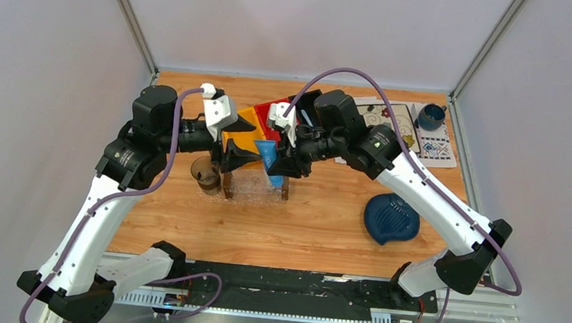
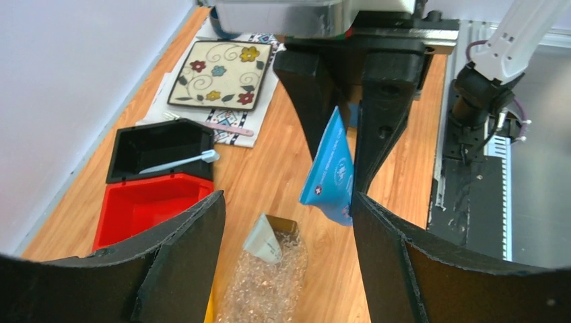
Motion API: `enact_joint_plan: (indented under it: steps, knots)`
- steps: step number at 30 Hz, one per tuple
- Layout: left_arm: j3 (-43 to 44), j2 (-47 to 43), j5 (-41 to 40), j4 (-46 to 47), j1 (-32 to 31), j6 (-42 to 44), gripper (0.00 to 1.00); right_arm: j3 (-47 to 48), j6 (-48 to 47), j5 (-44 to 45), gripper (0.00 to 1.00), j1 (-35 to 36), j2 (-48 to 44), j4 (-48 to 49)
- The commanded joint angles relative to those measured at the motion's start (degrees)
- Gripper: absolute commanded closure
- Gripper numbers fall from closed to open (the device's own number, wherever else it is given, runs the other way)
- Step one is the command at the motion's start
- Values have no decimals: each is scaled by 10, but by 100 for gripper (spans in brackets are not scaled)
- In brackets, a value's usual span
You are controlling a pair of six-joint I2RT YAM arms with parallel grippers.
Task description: Prepare toiletry sets of a toothbrush and toothpaste on the tray
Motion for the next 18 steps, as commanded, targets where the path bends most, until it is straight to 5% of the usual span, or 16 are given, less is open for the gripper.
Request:
enact_joint_plan:
  steps: [1,14,18]
  knots:
    - [3,-8,70,-6,0,25,23,3,-32,9,100,13,-4,10]
    - [-16,2,124,-13,0,20,26,17,-45,27,100,34,16,5]
    - [-21,4,125,-26,0,32,38,17,-47,33,100,36,16,2]
